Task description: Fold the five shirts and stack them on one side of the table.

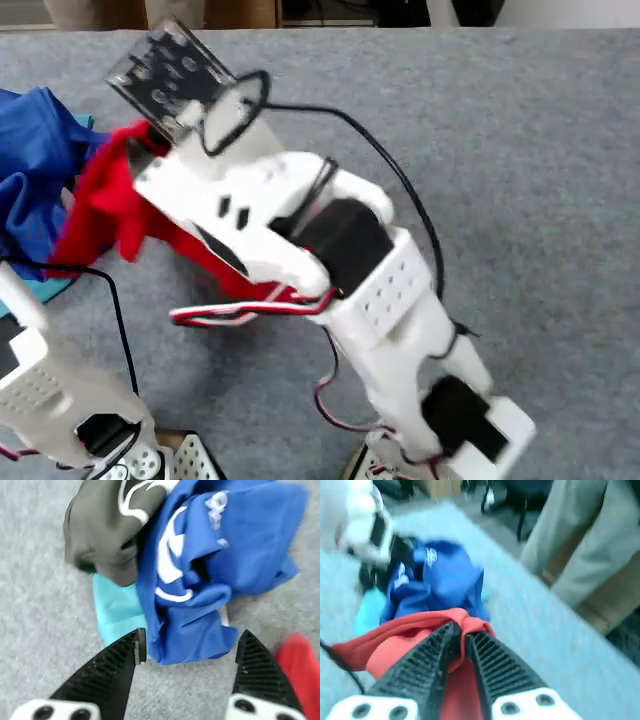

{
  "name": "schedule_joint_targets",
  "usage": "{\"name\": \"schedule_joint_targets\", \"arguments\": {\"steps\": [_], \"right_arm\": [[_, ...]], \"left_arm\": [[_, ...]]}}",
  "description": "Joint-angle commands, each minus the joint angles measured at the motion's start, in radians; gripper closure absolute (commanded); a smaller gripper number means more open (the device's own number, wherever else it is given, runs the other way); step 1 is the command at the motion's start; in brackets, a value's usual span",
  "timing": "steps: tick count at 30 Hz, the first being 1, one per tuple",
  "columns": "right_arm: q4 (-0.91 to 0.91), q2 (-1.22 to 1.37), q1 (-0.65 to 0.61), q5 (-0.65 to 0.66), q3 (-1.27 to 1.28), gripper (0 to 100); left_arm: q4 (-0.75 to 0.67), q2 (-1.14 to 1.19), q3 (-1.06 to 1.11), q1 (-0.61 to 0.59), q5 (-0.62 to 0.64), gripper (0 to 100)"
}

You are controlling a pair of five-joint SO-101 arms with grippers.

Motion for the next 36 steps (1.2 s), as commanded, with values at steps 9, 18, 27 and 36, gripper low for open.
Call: {"name": "schedule_joint_targets", "arguments": {"steps": [9,18,27,36], "right_arm": [[0.322,0.409,0.446,0.012,-0.096,99.6],[0.328,0.733,0.839,0.307,-0.044,99.5],[0.456,0.766,1.087,0.620,-0.045,99.3],[0.520,0.740,1.058,0.735,-0.045,71.7]], "left_arm": [[0.009,-0.054,0.017,-0.037,-0.008,71],[0.009,-0.056,0.138,0.061,-0.026,71],[0.009,-0.058,0.364,0.250,-0.058,71],[0.003,-0.234,0.545,0.855,-0.002,71]]}}
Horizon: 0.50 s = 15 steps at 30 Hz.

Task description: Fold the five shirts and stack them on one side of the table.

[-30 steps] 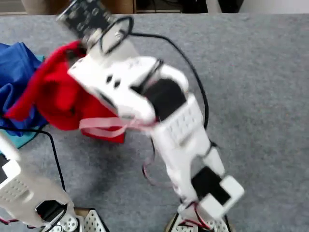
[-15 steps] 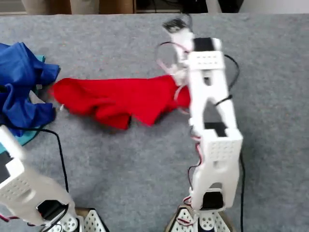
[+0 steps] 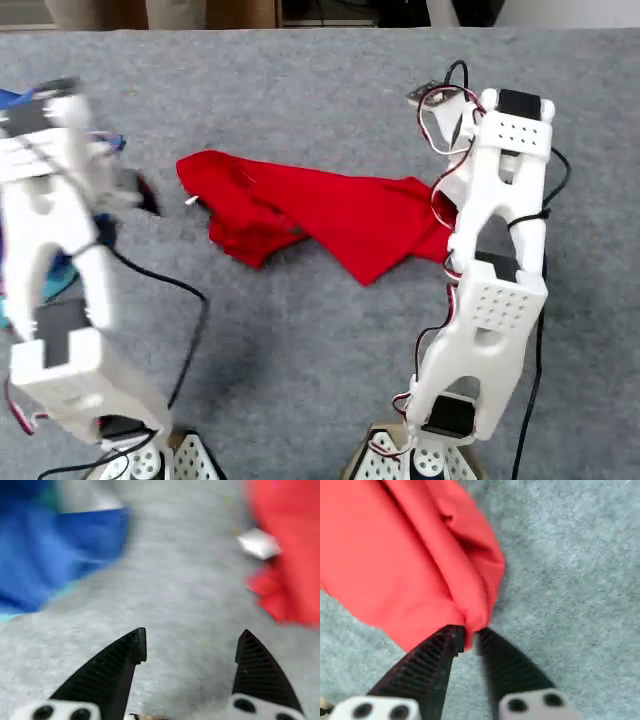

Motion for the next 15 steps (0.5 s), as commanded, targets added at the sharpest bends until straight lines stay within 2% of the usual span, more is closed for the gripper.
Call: {"name": "schedule_joint_targets", "arguments": {"steps": [1,4,7,12,15], "right_arm": [[0.011,-0.053,-0.018,0.014,-0.016,65.6],[0.012,-0.091,0.002,-0.023,-0.053,52.5],[0.015,-0.133,0.053,-0.069,-0.113,44.4],[0.028,-0.189,0.133,-0.077,-0.168,42.5],[0.031,-0.217,0.196,-0.077,-0.166,42.6]], "left_arm": [[-0.015,-0.140,0.044,0.302,0.046,71],[-0.110,-0.194,0.141,0.480,0.052,71],[-0.262,-0.203,0.275,0.621,0.057,71],[-0.608,-0.202,0.471,0.775,0.072,71],[-0.766,-0.200,0.542,0.841,0.103,75]]}}
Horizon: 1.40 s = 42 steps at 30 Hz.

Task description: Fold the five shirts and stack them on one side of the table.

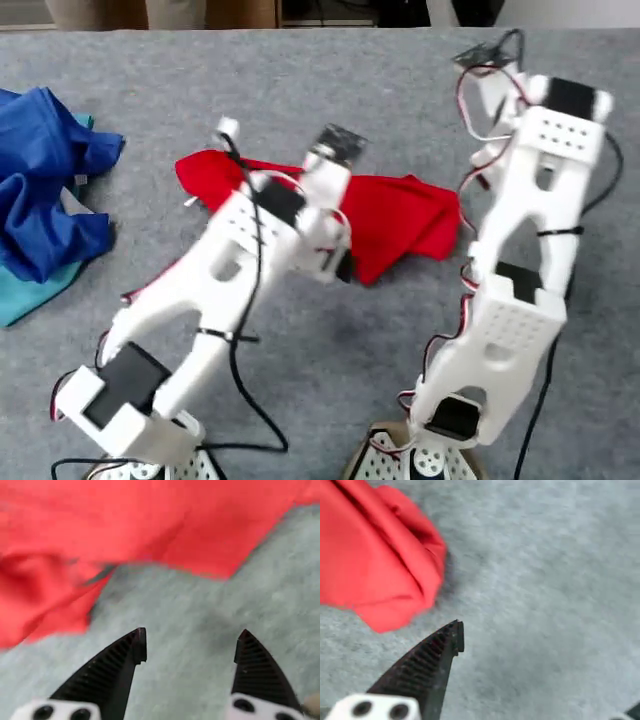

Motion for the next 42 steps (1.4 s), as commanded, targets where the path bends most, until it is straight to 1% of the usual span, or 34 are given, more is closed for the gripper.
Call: {"name": "schedule_joint_targets", "arguments": {"steps": [1,3,6,8,11,16,19,20,22,24,26,31,33,39,42], "right_arm": [[0.009,-0.077,0.087,-0.014,-0.036,42.6],[0.009,-0.079,0.128,-0.014,-0.035,42.6],[0.009,-0.070,0.173,-0.011,-0.035,42.6],[0.009,-0.067,0.186,-0.009,-0.035,45.3],[0.009,-0.067,0.188,-0.014,-0.035,55.1],[0.011,-0.070,0.186,-0.014,-0.035,75.0],[0.011,-0.071,0.189,-0.015,-0.035,83.9],[0.011,-0.073,0.189,-0.015,-0.035,85.9],[0.011,-0.073,0.196,-0.015,-0.035,86.8],[0.011,-0.073,0.199,-0.015,-0.036,86.8],[0.011,-0.073,0.199,-0.015,-0.036,86.8],[0.032,-0.073,0.197,-0.015,-0.039,86.8],[0.032,-0.073,0.200,-0.015,-0.038,86.8],[0.031,-0.070,0.216,-0.014,-0.042,86.8],[0.031,-0.068,0.216,-0.014,-0.036,86.8]], "left_arm": [[-0.192,-0.038,0.061,0.086,0.023,76],[-0.230,-0.033,0.078,0.120,0.029,77],[-0.247,0.022,0.052,0.147,0.031,77],[-0.255,0.091,0.012,0.147,0.031,77],[-0.229,0.216,-0.086,0.143,0.025,77],[-0.123,0.361,-0.241,0.140,0.023,78],[-0.112,0.418,-0.292,0.126,0.011,84],[-0.112,0.432,-0.295,0.118,-0.018,86],[-0.115,0.456,-0.296,0.114,-0.095,91],[-0.112,0.476,-0.299,0.109,-0.135,95],[-0.112,0.481,-0.298,0.109,-0.147,97],[-0.107,0.481,-0.321,0.114,-0.146,97],[-0.046,0.479,-0.368,0.118,-0.144,97],[0.212,0.481,-0.611,0.132,-0.144,97],[0.288,0.483,-0.707,0.138,-0.147,97]]}}
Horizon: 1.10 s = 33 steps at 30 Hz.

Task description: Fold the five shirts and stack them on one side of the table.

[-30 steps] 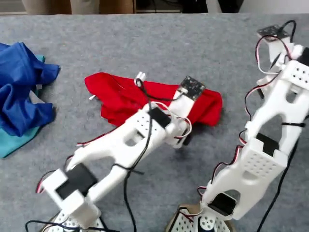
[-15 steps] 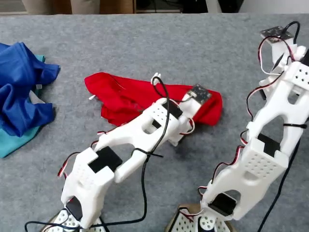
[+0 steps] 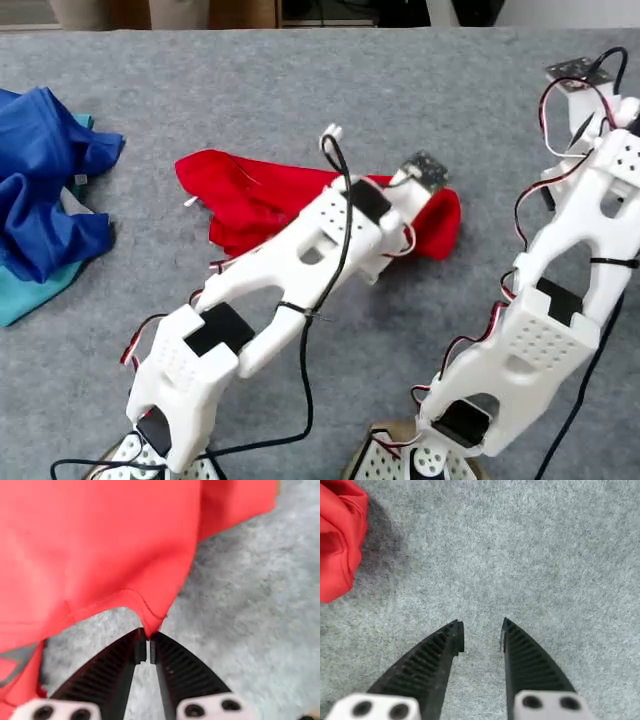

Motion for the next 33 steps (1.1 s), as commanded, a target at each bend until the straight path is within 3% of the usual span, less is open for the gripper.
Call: {"name": "schedule_joint_targets", "arguments": {"steps": [1,13,20,25,33], "right_arm": [[0.011,-0.051,0.013,-0.012,-0.035,86.8],[0.012,-0.056,0.013,-0.012,-0.035,86.8],[0.021,-0.050,0.010,-0.012,-0.031,87.2],[0.025,-0.056,-0.018,-0.012,0.024,87.2],[0.025,-0.056,-0.088,-0.011,0.114,87.2]], "left_arm": [[0.083,-0.005,-0.144,0.015,-0.006,97],[0.133,-0.013,-0.245,-0.086,-0.011,98],[0.407,-0.013,-0.681,-0.236,-0.052,98],[0.405,-0.094,-0.813,-0.425,-0.054,98],[0.404,-0.294,-0.671,-0.870,-0.114,98]]}}
